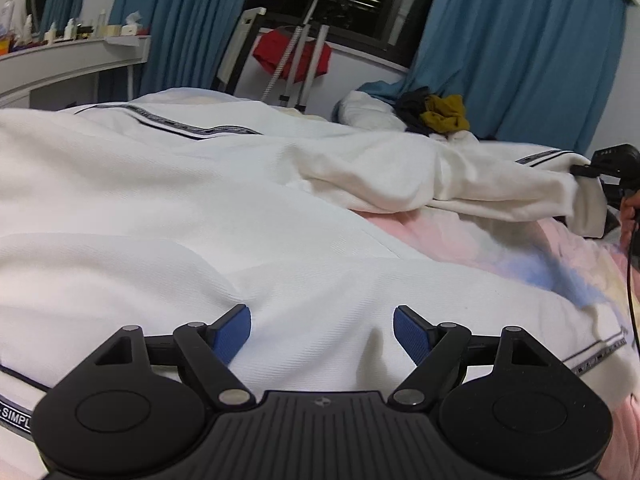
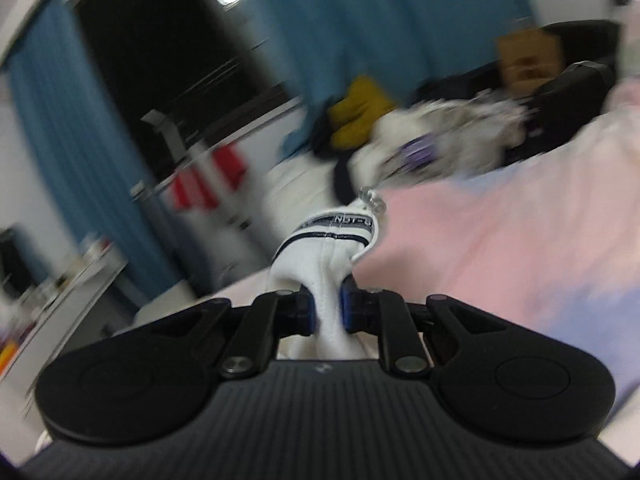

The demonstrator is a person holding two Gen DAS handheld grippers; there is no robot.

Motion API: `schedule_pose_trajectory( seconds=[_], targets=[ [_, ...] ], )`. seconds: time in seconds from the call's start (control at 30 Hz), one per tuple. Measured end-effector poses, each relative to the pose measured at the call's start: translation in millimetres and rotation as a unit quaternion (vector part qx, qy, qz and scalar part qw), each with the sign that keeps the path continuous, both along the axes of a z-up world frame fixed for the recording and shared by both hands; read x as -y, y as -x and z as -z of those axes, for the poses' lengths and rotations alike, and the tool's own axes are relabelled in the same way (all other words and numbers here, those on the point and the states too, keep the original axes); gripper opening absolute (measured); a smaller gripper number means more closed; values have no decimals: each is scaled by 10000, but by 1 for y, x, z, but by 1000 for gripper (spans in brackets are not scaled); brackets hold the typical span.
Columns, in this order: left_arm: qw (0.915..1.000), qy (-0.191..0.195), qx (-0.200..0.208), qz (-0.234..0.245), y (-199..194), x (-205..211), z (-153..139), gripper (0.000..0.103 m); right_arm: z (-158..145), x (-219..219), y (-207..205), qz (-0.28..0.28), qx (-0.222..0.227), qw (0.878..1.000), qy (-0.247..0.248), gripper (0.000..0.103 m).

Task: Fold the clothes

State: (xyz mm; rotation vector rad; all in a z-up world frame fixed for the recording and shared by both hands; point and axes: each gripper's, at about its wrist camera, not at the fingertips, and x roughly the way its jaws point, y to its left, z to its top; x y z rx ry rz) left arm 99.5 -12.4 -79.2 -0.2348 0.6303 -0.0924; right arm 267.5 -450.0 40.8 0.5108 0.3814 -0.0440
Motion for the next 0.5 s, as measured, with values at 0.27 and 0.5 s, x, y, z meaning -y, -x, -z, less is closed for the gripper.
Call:
schedule_pose_trajectory(
  seconds=[0.27,0.5],
  targets=[
    [9998,-77,59,150,-4,9,2,80,65,86,-12,1189,-96,9920,-422,16],
    [9998,-105,27,177,-15,11,7,80,101,92,-29,1399,-249,9876,-674,38]
  ],
)
